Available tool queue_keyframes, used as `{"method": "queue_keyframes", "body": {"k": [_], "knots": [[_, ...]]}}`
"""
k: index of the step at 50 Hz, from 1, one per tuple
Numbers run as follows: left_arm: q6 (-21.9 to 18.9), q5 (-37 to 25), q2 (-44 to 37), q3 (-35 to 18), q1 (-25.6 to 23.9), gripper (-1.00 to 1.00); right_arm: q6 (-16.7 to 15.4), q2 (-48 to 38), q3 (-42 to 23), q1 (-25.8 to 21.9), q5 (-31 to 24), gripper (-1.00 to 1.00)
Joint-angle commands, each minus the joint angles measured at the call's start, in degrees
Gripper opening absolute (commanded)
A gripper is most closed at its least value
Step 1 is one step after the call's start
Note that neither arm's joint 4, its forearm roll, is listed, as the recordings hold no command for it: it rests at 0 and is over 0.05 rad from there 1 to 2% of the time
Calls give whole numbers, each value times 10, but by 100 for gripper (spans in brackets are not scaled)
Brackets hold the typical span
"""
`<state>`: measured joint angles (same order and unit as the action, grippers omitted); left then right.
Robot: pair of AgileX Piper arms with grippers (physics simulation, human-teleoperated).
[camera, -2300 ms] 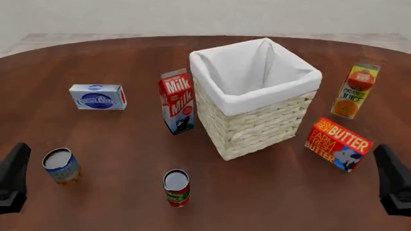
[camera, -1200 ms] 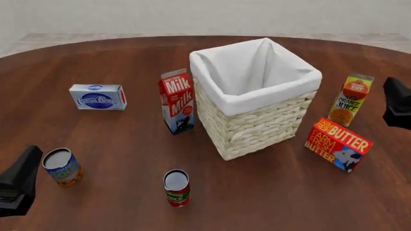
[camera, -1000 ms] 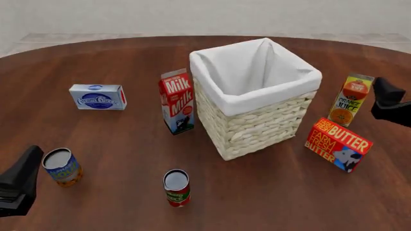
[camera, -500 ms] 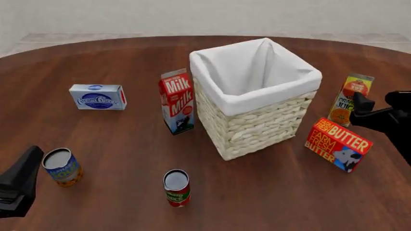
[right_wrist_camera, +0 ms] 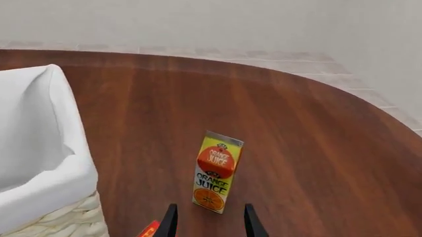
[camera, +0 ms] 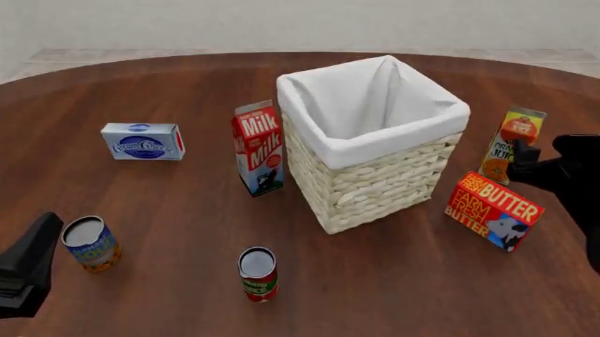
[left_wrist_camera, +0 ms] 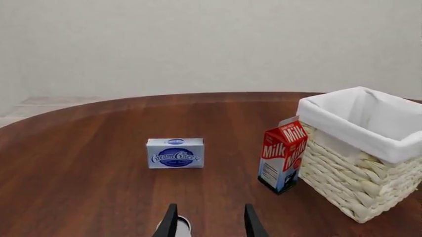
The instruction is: Pick up the orange juice, and put it in the basket.
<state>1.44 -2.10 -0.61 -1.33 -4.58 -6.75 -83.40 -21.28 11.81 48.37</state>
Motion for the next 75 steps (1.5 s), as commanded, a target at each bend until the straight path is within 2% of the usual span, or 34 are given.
{"method": "queue_keyframes", "body": {"k": [1, 20, 34, 47, 61, 74, 75], "knots": [[-1, 0, -4, -4, -2, 100, 10, -39, -30, 5, -3, 100], [2, -2, -5, -4, -5, 100, 10, -73, -84, 11, -40, 100], [3, -2, -4, 1, -8, 100, 6, -122, -108, 6, -27, 100], [1, 12, -15, 7, -15, 100, 14, -153, -141, 7, -42, 100], [3, -5, 0, 3, -27, 100, 13, -181, -159, 10, -39, 100], [1, 11, -20, 9, -28, 100, 23, -192, -172, 15, -45, 100], [2, 8, -19, 6, -28, 100, 35, -200, -179, 9, -49, 100]]}}
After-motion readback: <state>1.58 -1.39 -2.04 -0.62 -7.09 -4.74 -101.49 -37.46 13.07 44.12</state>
